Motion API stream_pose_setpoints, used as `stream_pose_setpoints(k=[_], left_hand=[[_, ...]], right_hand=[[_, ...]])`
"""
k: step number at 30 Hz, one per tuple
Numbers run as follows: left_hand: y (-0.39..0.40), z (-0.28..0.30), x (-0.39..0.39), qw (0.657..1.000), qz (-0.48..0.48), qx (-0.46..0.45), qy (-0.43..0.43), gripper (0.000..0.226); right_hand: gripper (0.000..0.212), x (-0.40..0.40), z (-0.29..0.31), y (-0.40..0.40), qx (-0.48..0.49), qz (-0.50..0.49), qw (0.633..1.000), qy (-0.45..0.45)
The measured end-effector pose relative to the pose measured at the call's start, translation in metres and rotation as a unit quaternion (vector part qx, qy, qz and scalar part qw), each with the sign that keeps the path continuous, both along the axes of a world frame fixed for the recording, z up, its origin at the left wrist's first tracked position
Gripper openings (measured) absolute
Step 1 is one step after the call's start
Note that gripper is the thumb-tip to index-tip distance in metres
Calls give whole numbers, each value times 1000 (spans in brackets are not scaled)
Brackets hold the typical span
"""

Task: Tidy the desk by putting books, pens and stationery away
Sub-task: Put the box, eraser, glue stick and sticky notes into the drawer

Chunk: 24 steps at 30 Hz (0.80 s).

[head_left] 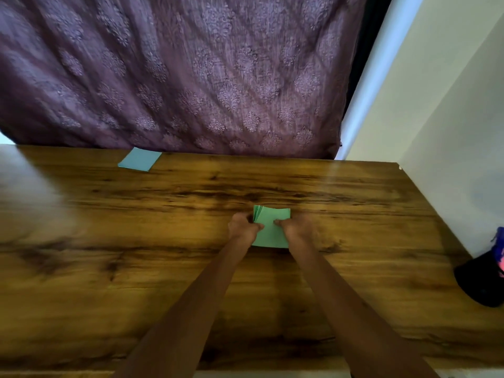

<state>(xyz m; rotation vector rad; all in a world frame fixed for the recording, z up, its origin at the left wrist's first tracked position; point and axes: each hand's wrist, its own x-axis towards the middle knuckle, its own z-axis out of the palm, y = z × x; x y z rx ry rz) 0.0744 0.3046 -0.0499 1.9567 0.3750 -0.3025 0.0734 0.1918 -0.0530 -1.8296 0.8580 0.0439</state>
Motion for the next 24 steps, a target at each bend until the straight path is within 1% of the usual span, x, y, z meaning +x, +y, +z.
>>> stream_pose_setpoints(k=[3,7,10,12,15,16,18,19,22,24], left_hand=[[19,9,-5,996,33,-73,35,37],[67,21,-12,976,77,-187,83,43],[115,23,-15,957,102,-262,76,51],[146,24,-15,952,114,-277,59,49],[195,25,-13,958,156,-241,26,33],[209,24,-13,960,169,-223,15,30],[241,19,-10,963,188,-191,-10,30],[258,15,-8,962,202,-182,-24,30],[300,5,-1,950,253,-179,-49,32],[324,-1,6,948,260,-170,-66,32]], right_hand=[[31,1,15,14,85,-5,996,-21],[30,0,32,54,193,37,980,-34],[31,0,40,94,238,65,968,-48],[29,1,43,123,255,77,963,-48],[13,4,42,170,251,100,962,-43],[11,6,40,184,244,104,963,-46],[20,11,35,217,207,97,972,-49],[25,16,32,233,173,90,979,-55],[28,37,27,277,96,72,988,-93],[27,56,23,305,82,55,990,-98]])
